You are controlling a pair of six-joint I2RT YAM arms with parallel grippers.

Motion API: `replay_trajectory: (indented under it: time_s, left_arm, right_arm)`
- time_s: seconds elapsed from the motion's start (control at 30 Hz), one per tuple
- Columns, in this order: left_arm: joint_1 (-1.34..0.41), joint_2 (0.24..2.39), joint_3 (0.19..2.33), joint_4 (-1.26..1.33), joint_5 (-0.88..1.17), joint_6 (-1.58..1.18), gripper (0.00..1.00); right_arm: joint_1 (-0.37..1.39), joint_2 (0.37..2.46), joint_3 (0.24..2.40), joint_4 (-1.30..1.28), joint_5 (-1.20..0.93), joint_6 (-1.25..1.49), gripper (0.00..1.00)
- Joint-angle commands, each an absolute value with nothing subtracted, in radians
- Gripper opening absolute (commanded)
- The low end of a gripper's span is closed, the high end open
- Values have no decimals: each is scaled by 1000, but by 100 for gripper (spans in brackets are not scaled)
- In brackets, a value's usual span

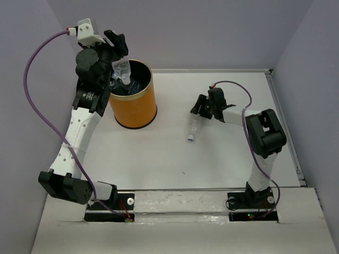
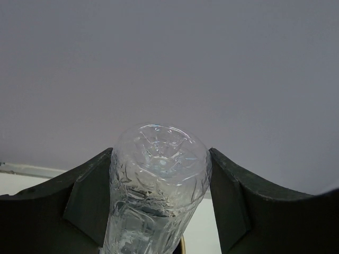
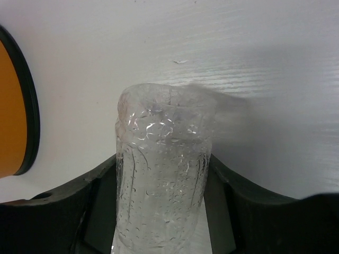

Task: Put the plastic bottles in the bin

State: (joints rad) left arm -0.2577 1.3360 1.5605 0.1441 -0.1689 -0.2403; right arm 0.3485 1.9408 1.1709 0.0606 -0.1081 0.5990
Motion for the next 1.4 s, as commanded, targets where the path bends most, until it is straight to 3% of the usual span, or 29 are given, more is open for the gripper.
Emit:
replay_trajectory:
  time_s: [0.0, 0.23, 0.47, 0.77, 0.9, 1.2, 1.37]
  left_arm:
    - [-204, 1388, 1630, 320, -167, -334, 42]
    - [-150, 1496, 1588, 451, -92, -463, 41]
    - [-149, 1494, 1328, 678, -123, -476, 48]
    - [-163, 1374, 1067, 740, -77, -478, 99]
    - [-163, 1262, 1065, 677, -63, -452, 99]
    - [-163, 966, 1127, 274, -23, -445, 99]
    - [-163, 787, 988, 137, 76, -421, 99]
  right_arm:
    - [356, 1905, 1172, 99, -150, 559, 29]
    - [380, 1753, 1104, 149, -153, 571, 25]
    - [419, 1619, 1103, 154, -184, 571, 25]
    - [553, 1508, 1328, 155, -189, 510, 25]
    - [630, 1557, 1501, 140, -117, 433, 24]
    - [730, 1770, 1883, 123, -17, 289, 20]
    - [752, 1973, 2168, 105, -8, 221, 19]
